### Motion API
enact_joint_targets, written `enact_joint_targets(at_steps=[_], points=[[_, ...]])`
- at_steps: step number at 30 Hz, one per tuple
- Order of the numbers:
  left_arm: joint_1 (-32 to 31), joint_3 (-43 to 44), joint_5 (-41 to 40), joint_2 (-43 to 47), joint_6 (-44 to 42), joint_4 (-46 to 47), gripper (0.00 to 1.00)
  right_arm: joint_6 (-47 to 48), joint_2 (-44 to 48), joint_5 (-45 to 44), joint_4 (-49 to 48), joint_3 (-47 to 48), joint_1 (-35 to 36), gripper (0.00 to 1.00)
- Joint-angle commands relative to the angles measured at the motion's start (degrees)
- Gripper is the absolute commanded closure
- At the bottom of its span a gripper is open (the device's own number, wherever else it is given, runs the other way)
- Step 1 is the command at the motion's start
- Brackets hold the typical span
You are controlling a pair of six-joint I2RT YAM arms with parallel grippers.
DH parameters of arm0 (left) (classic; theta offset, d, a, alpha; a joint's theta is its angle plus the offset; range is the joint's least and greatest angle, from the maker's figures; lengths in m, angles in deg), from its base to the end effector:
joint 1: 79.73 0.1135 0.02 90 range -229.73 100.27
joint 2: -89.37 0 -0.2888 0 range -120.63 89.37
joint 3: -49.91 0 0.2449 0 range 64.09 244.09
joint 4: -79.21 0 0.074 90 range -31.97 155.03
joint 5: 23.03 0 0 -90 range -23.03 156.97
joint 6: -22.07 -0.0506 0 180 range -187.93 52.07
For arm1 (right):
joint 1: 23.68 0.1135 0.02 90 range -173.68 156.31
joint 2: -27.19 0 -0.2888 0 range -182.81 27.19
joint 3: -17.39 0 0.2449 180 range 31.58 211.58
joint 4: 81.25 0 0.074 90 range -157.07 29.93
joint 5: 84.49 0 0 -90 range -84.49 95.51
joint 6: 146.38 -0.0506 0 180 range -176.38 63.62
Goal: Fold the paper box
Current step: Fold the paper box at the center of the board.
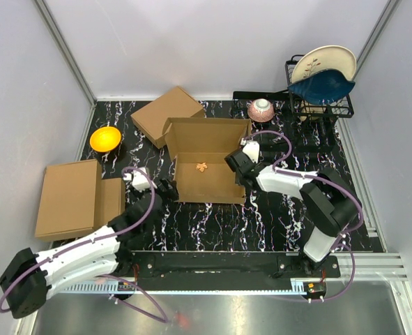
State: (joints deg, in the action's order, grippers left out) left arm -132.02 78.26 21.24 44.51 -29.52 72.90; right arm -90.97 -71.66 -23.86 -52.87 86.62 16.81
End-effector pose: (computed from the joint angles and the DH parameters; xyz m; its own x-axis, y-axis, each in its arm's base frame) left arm 0.1209 -0.0972 0.2052 -0.2782 -0.3492 -0.8948 -0.0310 0.9343 -0.3550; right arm 0.2746 0.2018 0.1777 -0.7400 0.0187 -0.6724 0.0630 0.9971 -0.0416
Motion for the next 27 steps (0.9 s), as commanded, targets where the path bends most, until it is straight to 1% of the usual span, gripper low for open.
enact_joint_targets(at_steps=[1,3,4,5,8,10,13,16,23,24,27], points=[[7.18,5.51,9.13,2.41,-2.45,0.29,0.16,2.60,1.46,0.01,8.66,-2.22,0.38,1.00],[9.30,7.70,13.72,0.92,-5.88,0.82,0.17,2.86,2.16,0.53,7.87,-2.92,0.47,1.00],[11.23,9.54,18.01,-0.22,-6.33,0.30,0.18,2.86,2.26,0.71,7.86,-2.93,0.47,1.00],[11.86,10.51,19.70,-3.10,-7.03,-1.27,0.22,2.95,2.43,1.06,7.78,-3.19,0.47,1.00],[12.30,13.07,23.93,-8.55,-8.09,-1.99,0.27,3.21,3.22,1.76,7.08,-3.89,0.47,1.00],[12.30,12.99,27.08,-11.46,-8.70,0.02,0.27,3.21,3.92,2.12,6.37,-4.25,0.47,1.00],[12.30,14.03,28.85,-15.94,-8.88,2.66,0.27,3.21,4.28,3.17,5.93,-4.95,0.47,1.00],[12.30,16.14,29.30,-20.33,-9.32,0.31,0.28,3.21,4.89,3.70,5.93,-5.39,0.47,1.00],[12.48,17.29,24.12,-25.62,-8.00,-2.34,0.30,2.95,5.86,5.37,5.67,-6.18,0.47,1.00],[12.65,17.46,24.11,-26.41,-8.18,-2.43,0.32,2.86,6.21,5.54,5.58,-6.27,0.38,1.00],[13.01,18.52,24.99,-29.75,-8.36,-1.82,0.55,2.60,7.18,6.25,5.75,-6.88,0.38,1.00]])
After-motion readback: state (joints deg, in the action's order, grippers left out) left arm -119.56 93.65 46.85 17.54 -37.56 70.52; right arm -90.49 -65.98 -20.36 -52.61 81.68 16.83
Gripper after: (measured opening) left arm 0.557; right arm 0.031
